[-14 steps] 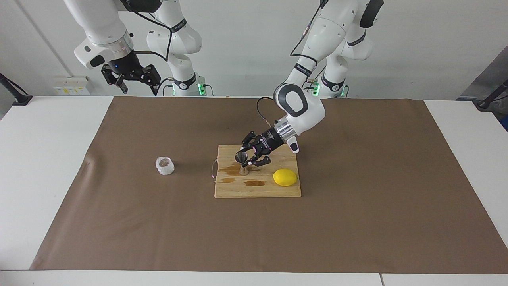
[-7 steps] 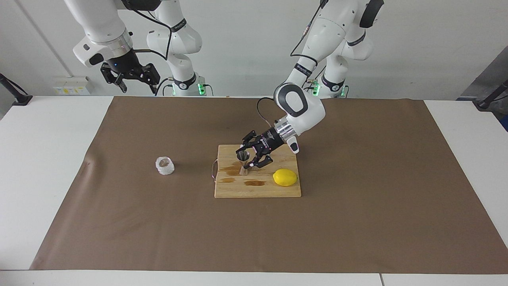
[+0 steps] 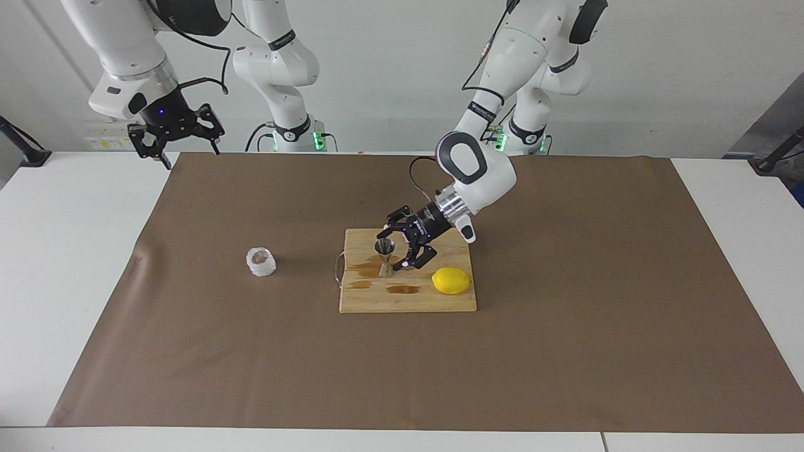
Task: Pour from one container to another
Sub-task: 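Withdraw the left gripper while the right gripper reaches the white cup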
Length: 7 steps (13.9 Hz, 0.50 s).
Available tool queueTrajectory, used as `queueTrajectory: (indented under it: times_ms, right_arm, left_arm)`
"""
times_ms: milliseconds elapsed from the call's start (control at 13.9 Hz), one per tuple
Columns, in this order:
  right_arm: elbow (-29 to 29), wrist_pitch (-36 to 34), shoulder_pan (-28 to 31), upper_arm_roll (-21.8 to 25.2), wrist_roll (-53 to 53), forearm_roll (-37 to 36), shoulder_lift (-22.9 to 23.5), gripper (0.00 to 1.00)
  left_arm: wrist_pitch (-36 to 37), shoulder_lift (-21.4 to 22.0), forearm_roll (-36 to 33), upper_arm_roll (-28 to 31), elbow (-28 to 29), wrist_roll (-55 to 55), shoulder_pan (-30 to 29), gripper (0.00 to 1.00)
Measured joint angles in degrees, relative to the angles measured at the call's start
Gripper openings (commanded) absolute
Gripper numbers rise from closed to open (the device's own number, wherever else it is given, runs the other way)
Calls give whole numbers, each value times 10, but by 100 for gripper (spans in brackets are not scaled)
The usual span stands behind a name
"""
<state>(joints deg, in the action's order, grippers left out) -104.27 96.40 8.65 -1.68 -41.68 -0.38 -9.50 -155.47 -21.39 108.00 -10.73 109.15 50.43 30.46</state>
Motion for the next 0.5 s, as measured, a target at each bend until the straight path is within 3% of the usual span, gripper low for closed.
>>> queueTrajectory:
  times_ms: [287, 502]
  right_arm:
    - [-50, 95, 17, 1, -284, 0, -1, 100]
    - [-85, 114, 30, 1, -377, 4, 3, 100]
  left_arm:
    - [-2, 0, -57, 1, 3, 0, -8, 100]
    - [0, 1, -102, 2, 7, 0, -18, 100]
